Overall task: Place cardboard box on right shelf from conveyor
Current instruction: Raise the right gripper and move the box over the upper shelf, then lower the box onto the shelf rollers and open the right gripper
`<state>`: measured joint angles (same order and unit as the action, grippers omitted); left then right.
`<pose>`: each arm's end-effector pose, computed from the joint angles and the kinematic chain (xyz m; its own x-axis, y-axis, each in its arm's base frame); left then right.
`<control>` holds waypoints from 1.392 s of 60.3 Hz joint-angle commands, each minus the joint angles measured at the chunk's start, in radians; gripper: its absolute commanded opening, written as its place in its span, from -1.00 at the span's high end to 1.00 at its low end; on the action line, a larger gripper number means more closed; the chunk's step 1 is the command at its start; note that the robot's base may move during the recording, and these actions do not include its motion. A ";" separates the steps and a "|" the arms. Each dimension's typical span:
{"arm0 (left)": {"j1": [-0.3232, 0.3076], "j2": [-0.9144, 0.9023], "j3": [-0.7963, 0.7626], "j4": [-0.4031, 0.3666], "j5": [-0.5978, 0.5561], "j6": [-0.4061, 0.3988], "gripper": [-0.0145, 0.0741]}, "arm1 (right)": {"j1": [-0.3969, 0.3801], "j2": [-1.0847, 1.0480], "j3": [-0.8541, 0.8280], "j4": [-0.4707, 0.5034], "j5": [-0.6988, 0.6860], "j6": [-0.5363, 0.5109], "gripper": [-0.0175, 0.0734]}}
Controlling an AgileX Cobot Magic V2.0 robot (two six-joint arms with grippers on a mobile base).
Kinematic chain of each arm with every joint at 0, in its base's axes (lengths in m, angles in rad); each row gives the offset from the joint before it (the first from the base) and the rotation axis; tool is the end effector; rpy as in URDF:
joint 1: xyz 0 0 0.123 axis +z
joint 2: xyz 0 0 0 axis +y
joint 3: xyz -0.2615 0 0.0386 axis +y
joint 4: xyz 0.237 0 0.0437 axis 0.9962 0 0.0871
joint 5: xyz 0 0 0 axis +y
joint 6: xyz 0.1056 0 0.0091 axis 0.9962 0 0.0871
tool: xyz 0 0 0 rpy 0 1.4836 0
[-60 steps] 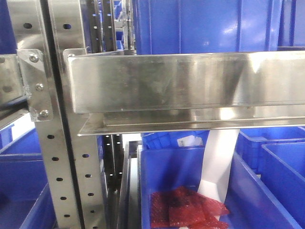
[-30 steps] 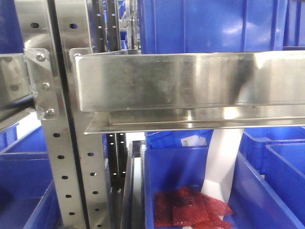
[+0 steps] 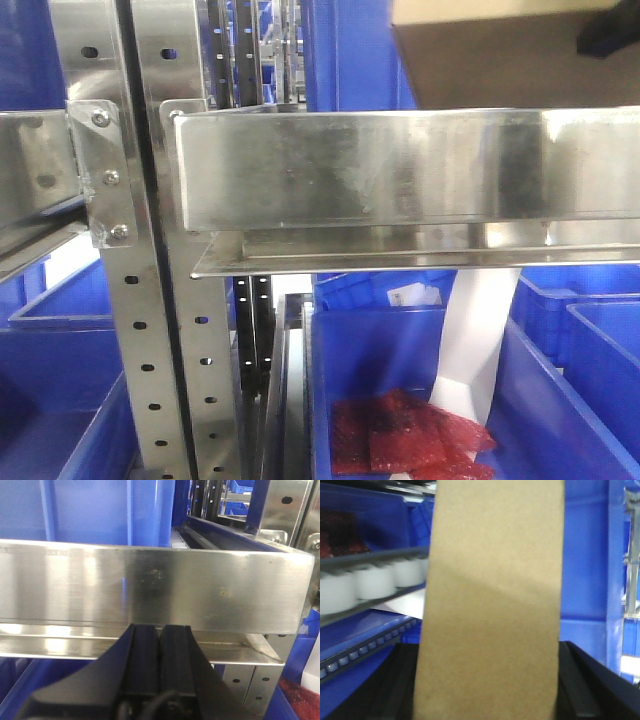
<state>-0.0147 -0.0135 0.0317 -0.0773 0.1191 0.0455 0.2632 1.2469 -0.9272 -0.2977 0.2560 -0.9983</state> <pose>0.0816 -0.0022 0.1920 -0.0504 -0.0305 -0.9983 0.0223 0.9992 -0.0317 0.2781 0.0667 0.3015 0.0636 -0.9743 -0.2160 -0.4810 0.1598 -0.8621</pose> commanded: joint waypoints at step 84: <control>0.000 -0.013 0.008 -0.006 -0.086 0.000 0.94 | -0.037 -0.176 -0.026 0.464 -0.016 0.556 -0.75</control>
<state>-0.0147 -0.0135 0.0317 -0.0773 0.1191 0.0455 0.2297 1.1514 -0.9272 0.1464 0.2863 -0.6163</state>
